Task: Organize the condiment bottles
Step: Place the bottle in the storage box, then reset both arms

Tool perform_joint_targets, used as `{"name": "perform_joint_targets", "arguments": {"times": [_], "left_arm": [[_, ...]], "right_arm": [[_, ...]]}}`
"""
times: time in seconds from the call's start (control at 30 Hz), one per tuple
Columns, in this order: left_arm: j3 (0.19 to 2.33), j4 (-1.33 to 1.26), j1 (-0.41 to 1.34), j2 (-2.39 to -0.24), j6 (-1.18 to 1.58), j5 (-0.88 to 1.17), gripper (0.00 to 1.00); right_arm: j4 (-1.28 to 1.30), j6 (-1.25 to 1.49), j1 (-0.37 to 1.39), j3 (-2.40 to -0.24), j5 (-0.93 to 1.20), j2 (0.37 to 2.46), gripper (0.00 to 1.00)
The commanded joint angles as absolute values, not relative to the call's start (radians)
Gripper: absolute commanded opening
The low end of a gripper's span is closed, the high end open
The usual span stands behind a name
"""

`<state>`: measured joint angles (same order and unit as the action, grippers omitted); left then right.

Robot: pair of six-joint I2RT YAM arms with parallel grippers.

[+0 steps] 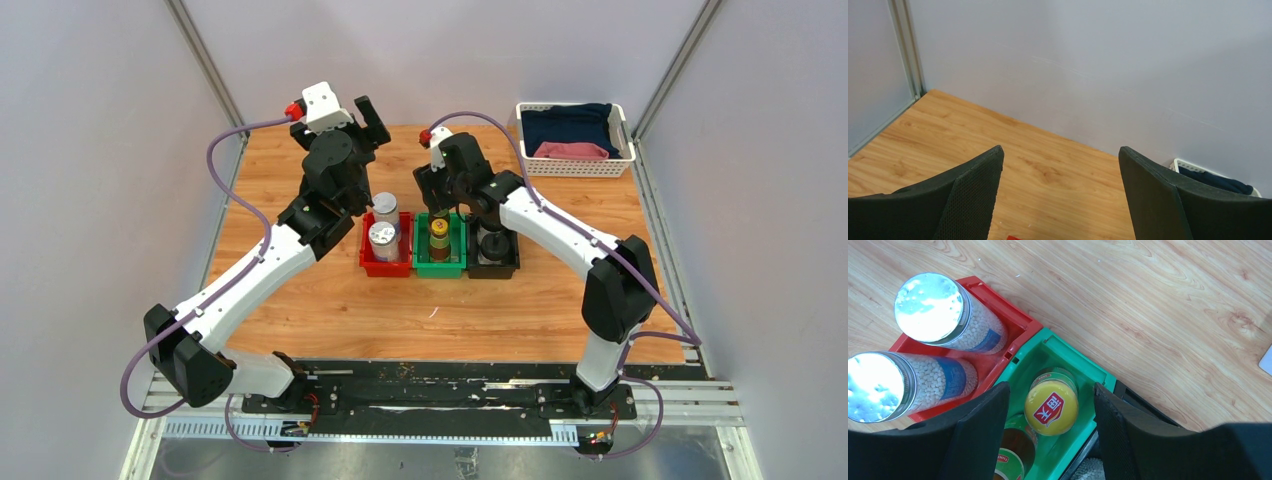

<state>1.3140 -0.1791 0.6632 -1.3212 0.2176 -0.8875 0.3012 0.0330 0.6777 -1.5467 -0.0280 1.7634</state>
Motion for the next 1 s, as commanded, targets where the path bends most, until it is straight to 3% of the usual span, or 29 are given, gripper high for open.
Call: {"name": "perform_joint_targets", "arguments": {"times": [0.0, 0.57, 0.83, 0.9, 0.97], "left_arm": [[1.307, -0.206, 0.657, -1.319, 0.224, -0.919, 0.88], [1.365, -0.204, 0.657, -1.316, 0.135, -0.881, 0.88], [1.43, -0.238, 0.657, -1.342, -0.051, -0.703, 0.88], [1.434, -0.274, 0.655, -1.356, -0.13, -0.665, 0.89], [1.427, -0.306, 0.648, -1.367, -0.178, -0.662, 0.96]], "right_arm": [[0.295, 0.035, 0.665, -1.56, -0.044, 1.732, 0.66], [0.341, 0.004, 0.664, -1.681, -0.062, 1.711, 0.76], [0.358, -0.092, 0.656, -1.734, -0.1, 1.697, 0.79], [0.345, -0.125, 0.628, -1.739, -0.103, 1.682, 0.8], [0.321, -0.136, 0.584, -1.731, -0.088, 1.657, 0.8]]}}
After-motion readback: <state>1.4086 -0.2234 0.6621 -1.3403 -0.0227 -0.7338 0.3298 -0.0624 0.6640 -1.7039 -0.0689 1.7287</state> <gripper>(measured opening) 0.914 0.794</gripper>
